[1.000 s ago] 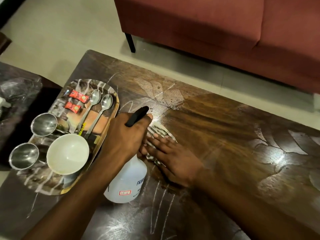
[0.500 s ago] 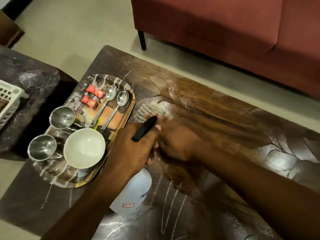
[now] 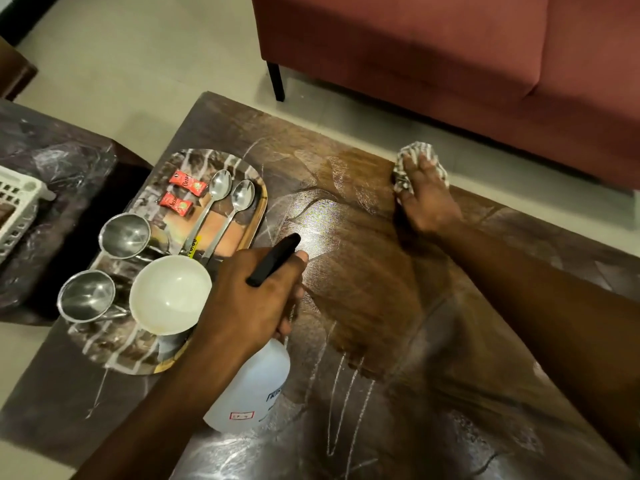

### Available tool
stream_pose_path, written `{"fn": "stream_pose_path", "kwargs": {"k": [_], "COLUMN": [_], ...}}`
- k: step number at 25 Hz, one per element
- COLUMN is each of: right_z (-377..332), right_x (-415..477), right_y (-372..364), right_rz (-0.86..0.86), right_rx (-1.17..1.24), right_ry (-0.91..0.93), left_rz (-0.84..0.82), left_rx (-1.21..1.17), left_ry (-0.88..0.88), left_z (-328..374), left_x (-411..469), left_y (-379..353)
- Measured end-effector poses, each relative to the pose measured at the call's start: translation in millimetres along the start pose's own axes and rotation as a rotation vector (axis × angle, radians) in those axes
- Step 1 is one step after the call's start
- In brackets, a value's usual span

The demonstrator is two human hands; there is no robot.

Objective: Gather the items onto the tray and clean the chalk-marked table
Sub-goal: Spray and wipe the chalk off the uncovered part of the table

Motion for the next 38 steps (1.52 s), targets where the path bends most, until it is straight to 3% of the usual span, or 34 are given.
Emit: {"fn": "stream_pose_path", "kwargs": {"k": [3,5,6,9,10,12,16,18,22,26,29,35,38], "right_z": [41,24,7,-33,-25,22,135,150,132,131,121,83,67], "right_x": [-55,-83,-98,-159,-177,-207,-288,-331,-375,-378,-379,-389,-396], "right_y": [-2,-14,-23,-41,-38,-27,-2,-2,-14,-22,-30,-50,-59], "right_rz": [0.125,0.129,0.088,-0.141,-0.173,-0.068,0.251,0.264,0.249,0.281,0.295,0.257,0.278], "right_rx": [0.011,0.015,0.007,-0.028,-0.053,-0.019,0.131,0.154,0.118,0.131,0.16,0.135,0.129], "right_ry": [-0.254,-0.279,-0.176,0.364,0.422,0.184,-0.653,-0.746,-0.61,-0.631,-0.626,-0.395,-0.38], "left_rz": [-0.002,-0.031,-0.051,-0.1,-0.128,-0.208,-0.281,-0.301,-0.294,-0.284,-0.261,-0.094,-0.055], "left_rx": [-0.003,0.005,0.01,0.06,0.073,0.09,0.177,0.165,0.24,0.319,0.296,0.199,0.147], "left_ry": [-0.006,-0.026,-0.04,-0.084,-0.098,-0.097,-0.098,-0.125,-0.164,-0.157,-0.121,-0.091,-0.062], "left_z": [-1,2,2,-1,-6,-19,-43,-49,-57,-77,-98,-144,-164], "left_x": [-3,-5,-6,-15,-20,-37,-70,-81,-98,-120,-144,-180,-196], "left_y": [2,-4,-8,-16,-18,-21,-37,-53,-79,-79,-57,-5,22]}}
Point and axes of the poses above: each hand's wrist, its own x-axis towards the middle knuckle, its own y-axis out of the back of the hand, z = x × y, the point moved 2 cm from there along x, towards the middle knuckle, and after that the axes turned 8 degrees about z, right-handed, at the moved point
